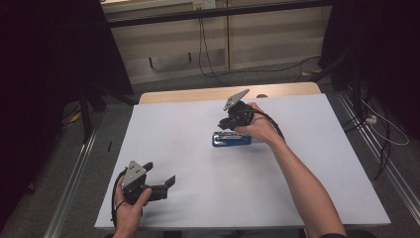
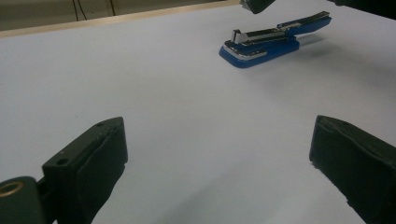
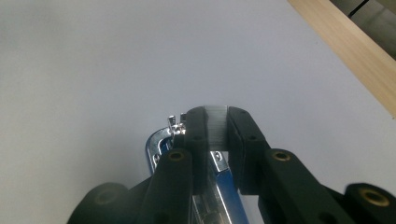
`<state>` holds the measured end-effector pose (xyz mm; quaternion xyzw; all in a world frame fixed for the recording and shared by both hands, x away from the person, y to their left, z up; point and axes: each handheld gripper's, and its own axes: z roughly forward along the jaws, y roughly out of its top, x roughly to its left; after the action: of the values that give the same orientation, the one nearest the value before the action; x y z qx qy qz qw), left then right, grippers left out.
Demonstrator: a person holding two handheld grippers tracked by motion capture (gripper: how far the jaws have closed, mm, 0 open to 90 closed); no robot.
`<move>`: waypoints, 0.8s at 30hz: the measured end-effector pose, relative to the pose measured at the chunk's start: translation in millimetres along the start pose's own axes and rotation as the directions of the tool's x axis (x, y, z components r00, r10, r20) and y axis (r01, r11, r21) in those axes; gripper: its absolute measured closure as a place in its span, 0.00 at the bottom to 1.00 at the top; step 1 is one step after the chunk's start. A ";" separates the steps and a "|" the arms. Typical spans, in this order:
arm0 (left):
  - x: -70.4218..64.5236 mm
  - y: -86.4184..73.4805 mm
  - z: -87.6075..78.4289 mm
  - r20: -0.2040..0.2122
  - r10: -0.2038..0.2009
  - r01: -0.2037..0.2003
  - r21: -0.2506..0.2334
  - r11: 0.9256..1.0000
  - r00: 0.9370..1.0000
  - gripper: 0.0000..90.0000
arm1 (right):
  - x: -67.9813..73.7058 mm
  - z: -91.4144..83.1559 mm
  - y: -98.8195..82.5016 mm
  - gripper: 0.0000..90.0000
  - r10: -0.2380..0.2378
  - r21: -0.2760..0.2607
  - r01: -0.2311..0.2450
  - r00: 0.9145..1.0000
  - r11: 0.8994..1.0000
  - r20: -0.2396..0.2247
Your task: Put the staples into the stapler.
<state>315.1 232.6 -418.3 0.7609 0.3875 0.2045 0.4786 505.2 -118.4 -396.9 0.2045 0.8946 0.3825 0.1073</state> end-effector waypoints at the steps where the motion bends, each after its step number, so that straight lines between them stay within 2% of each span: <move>1: 0.3 0.0 -0.2 0.000 -0.001 0.001 0.000 1.000 1.000 0.05 | -1.0 0.0 0.6 0.88 -0.002 0.000 0.002 1.000 1.000 -0.004; 5: 0.3 0.2 0.4 0.001 0.002 -0.002 0.002 1.000 1.000 0.05 | -1.8 2.3 2.4 0.88 -0.032 0.031 0.033 0.999 0.999 -0.033; 15: 0.5 0.2 0.0 0.001 0.001 -0.001 0.003 1.000 1.000 0.05 | -5.2 6.4 1.5 0.88 -0.061 0.038 0.064 0.996 0.997 -0.068; 24: 0.4 0.0 -0.2 0.002 0.002 -0.002 0.001 1.000 1.000 0.05 | -2.4 10.9 -0.3 0.88 -0.097 0.038 0.102 0.989 0.994 -0.110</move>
<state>315.2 233.1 -418.1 0.7616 0.3864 0.2041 0.4786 511.0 -112.7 -404.5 0.1411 0.9162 0.3678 0.0732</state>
